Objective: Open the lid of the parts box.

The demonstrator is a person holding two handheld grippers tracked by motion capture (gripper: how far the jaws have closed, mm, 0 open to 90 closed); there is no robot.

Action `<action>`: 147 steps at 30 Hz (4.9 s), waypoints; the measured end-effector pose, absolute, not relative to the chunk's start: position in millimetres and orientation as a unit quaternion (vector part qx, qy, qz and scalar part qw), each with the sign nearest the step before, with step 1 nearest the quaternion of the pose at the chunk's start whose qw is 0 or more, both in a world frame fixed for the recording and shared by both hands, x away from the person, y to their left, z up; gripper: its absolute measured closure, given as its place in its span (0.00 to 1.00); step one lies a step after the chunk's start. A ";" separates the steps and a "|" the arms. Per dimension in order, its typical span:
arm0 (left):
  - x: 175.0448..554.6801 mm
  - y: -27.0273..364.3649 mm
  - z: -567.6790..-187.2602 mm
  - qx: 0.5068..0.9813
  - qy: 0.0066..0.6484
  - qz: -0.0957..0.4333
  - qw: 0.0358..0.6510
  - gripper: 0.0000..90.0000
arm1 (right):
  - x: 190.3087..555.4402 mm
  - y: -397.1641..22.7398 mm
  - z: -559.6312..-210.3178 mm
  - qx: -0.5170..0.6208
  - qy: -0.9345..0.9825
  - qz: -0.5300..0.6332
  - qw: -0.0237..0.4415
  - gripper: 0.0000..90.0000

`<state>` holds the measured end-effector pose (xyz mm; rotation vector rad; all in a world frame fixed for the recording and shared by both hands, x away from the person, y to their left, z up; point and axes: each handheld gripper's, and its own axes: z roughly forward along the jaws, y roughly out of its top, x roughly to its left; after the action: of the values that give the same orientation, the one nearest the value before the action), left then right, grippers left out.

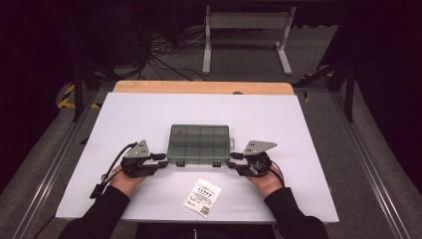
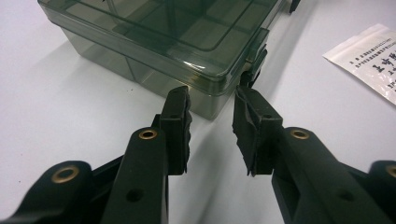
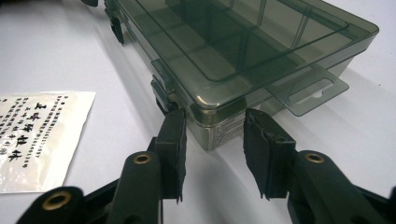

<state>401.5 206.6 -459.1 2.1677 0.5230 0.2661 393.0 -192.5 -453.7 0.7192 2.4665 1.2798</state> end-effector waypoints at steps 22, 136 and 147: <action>402.4 205.8 -460.8 0.870 0.211 0.103 0.433 0.81 | 392.6 -192.7 -453.8 0.249 0.852 0.441 0.137 0.70; 400.4 208.1 -446.1 0.811 0.223 0.120 0.527 0.75 | 409.1 -185.7 -422.1 0.278 0.826 0.447 0.203 0.38; 396.1 192.7 -450.3 0.839 0.177 0.095 0.506 0.60 | 416.2 -180.5 -412.4 0.271 0.826 0.449 0.206 0.36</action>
<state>396.1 192.7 -450.3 2.0225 0.4272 0.2300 416.2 -180.5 -412.4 0.7564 2.3026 1.2509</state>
